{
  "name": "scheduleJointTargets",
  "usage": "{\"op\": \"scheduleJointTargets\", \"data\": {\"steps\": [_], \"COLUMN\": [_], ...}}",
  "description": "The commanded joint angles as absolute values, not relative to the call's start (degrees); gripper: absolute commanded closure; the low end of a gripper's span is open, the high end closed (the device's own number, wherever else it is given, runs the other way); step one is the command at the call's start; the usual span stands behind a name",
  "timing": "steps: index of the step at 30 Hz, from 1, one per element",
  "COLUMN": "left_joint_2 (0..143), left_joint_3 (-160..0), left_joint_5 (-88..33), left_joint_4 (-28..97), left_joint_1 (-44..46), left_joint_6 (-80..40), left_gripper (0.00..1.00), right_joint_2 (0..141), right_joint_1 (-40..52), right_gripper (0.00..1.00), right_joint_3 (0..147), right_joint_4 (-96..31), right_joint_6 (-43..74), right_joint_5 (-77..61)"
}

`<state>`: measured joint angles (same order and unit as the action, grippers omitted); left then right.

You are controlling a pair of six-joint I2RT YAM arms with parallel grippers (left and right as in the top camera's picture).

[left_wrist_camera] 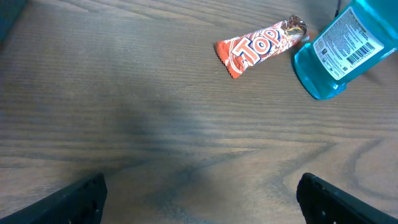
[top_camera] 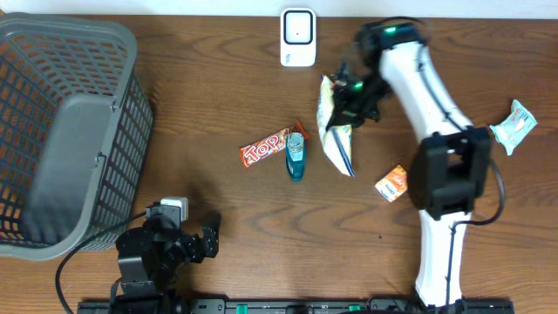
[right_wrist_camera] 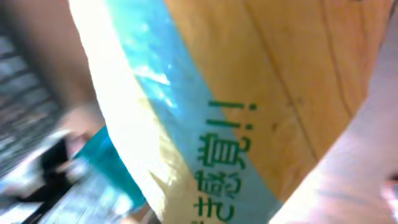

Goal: Scan the item barcode
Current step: 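Lift the snack bag and carry it up to the scanner face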

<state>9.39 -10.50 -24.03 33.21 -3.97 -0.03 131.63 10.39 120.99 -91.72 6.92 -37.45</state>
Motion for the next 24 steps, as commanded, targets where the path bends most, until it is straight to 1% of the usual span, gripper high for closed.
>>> {"op": "scheduleJointTargets", "data": {"steps": [1, 3, 6, 11, 16, 22, 24], "left_joint_2": [9.3, 9.3, 9.3, 9.3, 9.3, 9.3, 9.3], "left_joint_3": [-10.6, -10.6, -10.6, -10.6, -10.6, -10.6, -10.6], "left_joint_5": [-24.2, -24.2, -24.2, -24.1, -24.1, -24.1, -24.2], "left_joint_4": [33.2, 33.2, 33.2, 33.2, 33.2, 33.2, 33.2], "left_joint_1": [-4.2, -4.2, -4.2, -4.2, -4.2, -4.2, -4.2], "left_joint_6": [-0.1, -0.1, -0.1, -0.1, -0.1, -0.1, -0.1], "left_gripper": [0.02, 0.02, 0.02, 0.02, 0.02, 0.02, 0.02], "right_joint_2": [130.2, 130.2, 130.1, 130.1, 130.0, 128.3, 127.0], "right_joint_1": [7.0, 5.3, 3.8, 3.4, 3.4, 3.0, 2.6], "right_gripper": [0.99, 0.99, 0.99, 0.99, 0.99, 0.99, 0.99], "right_joint_3": [121.8, 121.8, 121.6, 121.6, 121.6, 121.6, 121.6], "right_joint_4": [-94.7, -97.6, -97.5, -97.5, -97.5, -97.5, -97.5], "right_joint_6": [-2.3, -3.3, -2.8, 7.4, 7.6, 7.6, 5.8], "right_joint_5": [-55.9, -59.5, -63.3, -71.1, -82.3, -84.8, -86.3]}}
